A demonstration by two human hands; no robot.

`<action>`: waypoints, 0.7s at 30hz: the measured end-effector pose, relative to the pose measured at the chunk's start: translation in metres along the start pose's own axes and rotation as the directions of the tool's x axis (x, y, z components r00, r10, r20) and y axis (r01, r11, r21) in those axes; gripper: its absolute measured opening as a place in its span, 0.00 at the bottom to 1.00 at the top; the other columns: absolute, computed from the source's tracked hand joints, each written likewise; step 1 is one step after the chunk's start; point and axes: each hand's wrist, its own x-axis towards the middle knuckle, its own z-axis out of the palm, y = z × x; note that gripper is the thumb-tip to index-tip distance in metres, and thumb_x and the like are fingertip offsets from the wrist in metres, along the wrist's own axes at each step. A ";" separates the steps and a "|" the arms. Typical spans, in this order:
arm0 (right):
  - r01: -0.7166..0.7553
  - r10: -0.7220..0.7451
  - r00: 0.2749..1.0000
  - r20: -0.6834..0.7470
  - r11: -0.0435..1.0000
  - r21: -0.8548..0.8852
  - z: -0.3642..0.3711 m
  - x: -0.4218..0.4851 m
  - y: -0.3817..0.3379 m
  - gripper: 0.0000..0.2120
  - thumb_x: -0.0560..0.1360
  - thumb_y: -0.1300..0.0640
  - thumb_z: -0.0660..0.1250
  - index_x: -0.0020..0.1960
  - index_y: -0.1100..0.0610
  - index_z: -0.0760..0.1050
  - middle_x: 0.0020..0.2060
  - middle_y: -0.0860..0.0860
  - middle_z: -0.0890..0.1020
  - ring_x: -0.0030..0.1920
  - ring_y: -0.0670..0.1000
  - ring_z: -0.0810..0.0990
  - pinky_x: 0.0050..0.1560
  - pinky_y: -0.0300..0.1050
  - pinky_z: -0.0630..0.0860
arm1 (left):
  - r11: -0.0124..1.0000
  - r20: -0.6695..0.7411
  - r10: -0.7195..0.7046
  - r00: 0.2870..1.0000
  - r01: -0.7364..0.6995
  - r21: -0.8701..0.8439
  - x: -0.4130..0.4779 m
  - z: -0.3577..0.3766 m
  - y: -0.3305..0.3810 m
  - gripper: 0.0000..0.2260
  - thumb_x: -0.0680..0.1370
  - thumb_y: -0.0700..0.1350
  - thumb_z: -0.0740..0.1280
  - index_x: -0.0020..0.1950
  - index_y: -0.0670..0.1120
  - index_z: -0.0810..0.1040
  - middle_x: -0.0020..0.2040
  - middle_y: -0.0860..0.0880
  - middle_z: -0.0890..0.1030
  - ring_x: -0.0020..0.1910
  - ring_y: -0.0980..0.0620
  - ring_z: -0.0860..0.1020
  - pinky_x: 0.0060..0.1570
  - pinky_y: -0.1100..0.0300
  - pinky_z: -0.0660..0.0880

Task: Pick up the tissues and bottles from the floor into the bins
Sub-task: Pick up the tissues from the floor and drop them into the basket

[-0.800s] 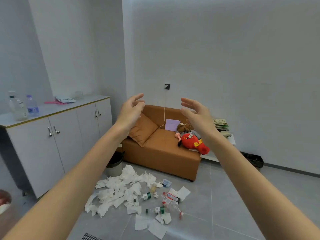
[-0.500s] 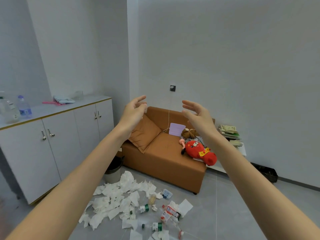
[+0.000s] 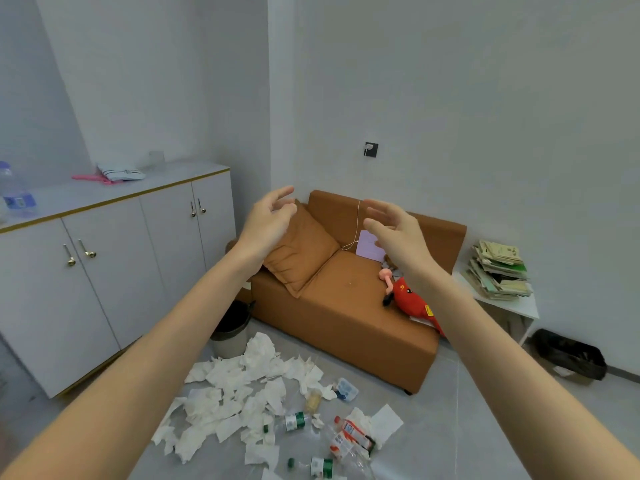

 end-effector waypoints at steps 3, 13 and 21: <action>-0.046 0.046 0.999 0.009 0.999 0.014 0.020 0.036 0.021 0.18 0.78 0.59 0.64 0.67 0.49 0.72 0.63 0.48 0.76 0.58 0.48 0.76 0.61 0.47 0.75 | 1.000 0.005 -0.018 1.000 0.018 0.005 0.044 0.003 -0.024 0.18 0.81 0.45 0.58 0.71 0.52 0.68 0.65 0.51 0.74 0.65 0.52 0.72 0.67 0.48 0.69; -0.110 0.108 0.990 0.090 0.994 0.021 0.088 0.150 0.079 0.18 0.78 0.59 0.63 0.67 0.49 0.71 0.64 0.47 0.75 0.56 0.44 0.74 0.61 0.45 0.74 | 0.992 -0.046 -0.123 0.991 0.123 -0.002 0.168 -0.008 -0.089 0.18 0.81 0.44 0.58 0.71 0.51 0.68 0.65 0.51 0.74 0.64 0.51 0.72 0.67 0.49 0.69; -0.099 0.092 0.978 0.186 0.995 0.029 0.136 0.230 0.122 0.17 0.78 0.57 0.64 0.66 0.47 0.72 0.63 0.46 0.75 0.58 0.47 0.75 0.62 0.48 0.74 | 0.986 -0.108 -0.160 0.981 0.164 0.036 0.234 -0.014 -0.136 0.17 0.81 0.43 0.57 0.71 0.51 0.68 0.63 0.51 0.75 0.64 0.51 0.73 0.67 0.51 0.69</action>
